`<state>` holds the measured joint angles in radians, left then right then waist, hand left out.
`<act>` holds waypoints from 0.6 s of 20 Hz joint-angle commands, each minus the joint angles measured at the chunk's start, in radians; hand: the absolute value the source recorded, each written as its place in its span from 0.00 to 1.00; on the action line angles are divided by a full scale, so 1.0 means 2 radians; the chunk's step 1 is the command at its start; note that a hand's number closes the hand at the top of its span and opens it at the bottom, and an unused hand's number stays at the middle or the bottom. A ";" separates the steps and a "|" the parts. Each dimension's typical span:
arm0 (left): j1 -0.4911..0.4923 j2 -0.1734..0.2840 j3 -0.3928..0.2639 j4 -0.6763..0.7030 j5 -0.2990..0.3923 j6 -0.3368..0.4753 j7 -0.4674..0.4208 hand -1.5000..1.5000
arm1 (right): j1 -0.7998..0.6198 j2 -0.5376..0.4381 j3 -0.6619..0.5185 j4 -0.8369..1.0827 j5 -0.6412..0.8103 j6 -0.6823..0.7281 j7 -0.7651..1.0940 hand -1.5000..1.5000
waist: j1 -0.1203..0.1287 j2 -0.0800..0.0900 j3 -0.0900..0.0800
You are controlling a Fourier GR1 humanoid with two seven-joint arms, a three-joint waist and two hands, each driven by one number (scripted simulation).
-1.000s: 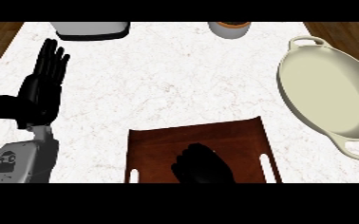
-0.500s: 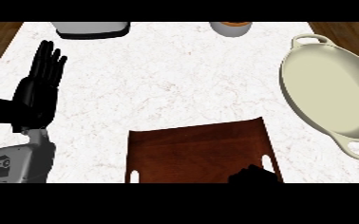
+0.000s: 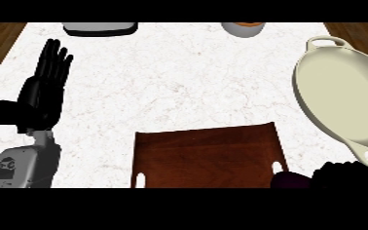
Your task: Pick the eggplant from the tray and place it in the pot
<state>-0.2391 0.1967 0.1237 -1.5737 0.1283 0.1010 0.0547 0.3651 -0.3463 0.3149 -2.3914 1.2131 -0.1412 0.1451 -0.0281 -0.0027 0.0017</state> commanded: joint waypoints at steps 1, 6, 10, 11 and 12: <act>-0.019 0.012 0.009 0.000 0.011 -0.007 0.020 0.50 | 0.025 -0.021 -0.099 -0.053 -0.151 0.021 -0.004 1.00 | 0.003 0.001 0.001; -0.013 0.003 0.004 0.007 0.003 -0.004 0.000 0.50 | -0.032 -0.056 -0.225 0.047 -0.234 0.044 -0.042 1.00 | 0.008 0.003 0.001; -0.002 0.000 -0.001 0.003 -0.001 -0.007 -0.013 0.50 | -0.089 -0.099 -0.333 0.155 -0.346 0.067 -0.091 1.00 | 0.013 0.002 0.000; -0.014 -0.008 -0.013 0.009 -0.012 0.003 -0.001 0.50 | -0.096 -0.100 -0.350 0.210 -0.359 0.045 -0.133 1.00 | 0.011 0.002 0.001; -0.001 -0.003 -0.005 0.003 0.000 -0.010 -0.011 0.50 | -0.116 -0.113 -0.368 0.237 -0.386 0.059 -0.144 1.00 | 0.016 0.002 0.000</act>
<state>-0.2520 0.1900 0.1126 -1.5650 0.1232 0.0933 0.0476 0.2150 -0.5073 -0.2599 -2.0958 0.6418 -0.0500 -0.0342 -0.0053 0.0016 0.0025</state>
